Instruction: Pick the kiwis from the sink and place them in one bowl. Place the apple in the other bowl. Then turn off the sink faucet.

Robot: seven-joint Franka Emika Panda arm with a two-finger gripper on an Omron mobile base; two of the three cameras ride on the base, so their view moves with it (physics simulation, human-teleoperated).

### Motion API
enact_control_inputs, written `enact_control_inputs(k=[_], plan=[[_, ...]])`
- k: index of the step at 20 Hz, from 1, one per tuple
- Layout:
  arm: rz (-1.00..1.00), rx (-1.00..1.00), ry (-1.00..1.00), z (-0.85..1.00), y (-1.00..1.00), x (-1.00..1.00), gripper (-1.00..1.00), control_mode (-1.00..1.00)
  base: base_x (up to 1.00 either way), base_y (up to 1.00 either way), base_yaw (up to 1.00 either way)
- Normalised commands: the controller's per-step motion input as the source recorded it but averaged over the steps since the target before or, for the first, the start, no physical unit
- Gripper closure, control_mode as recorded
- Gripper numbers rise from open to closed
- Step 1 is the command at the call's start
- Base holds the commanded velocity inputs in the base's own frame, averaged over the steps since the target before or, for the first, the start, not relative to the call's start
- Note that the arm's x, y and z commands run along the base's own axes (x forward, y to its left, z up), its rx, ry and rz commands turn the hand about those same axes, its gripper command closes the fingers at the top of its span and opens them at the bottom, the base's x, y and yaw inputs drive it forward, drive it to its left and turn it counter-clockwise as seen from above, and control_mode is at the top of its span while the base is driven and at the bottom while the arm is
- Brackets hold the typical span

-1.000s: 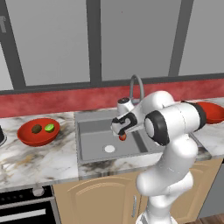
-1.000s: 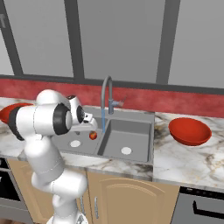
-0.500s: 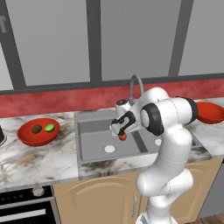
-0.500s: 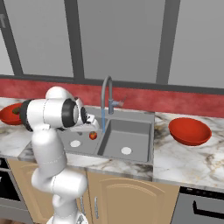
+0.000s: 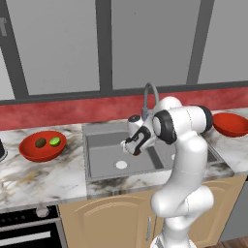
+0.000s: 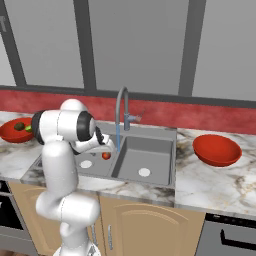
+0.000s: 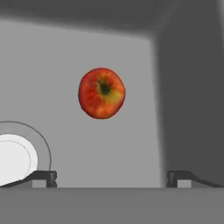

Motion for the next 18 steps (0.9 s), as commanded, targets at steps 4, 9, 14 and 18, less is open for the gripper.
enact_control_inputs(k=[4,9,14,18], plan=[[0.00,0.00,-0.05,-0.23,0.00,0.20,-1.00,-1.00,0.00,0.00,0.00],[0.00,0.00,-0.01,-0.19,0.00,0.26,-1.00,-1.00,0.00,0.00,0.00],[0.00,0.00,0.00,-0.16,0.00,0.29,-1.00,-1.00,0.00,0.00,0.00],[0.00,0.00,0.00,-0.18,0.00,0.29,-1.00,-1.00,0.00,0.00,0.00]])
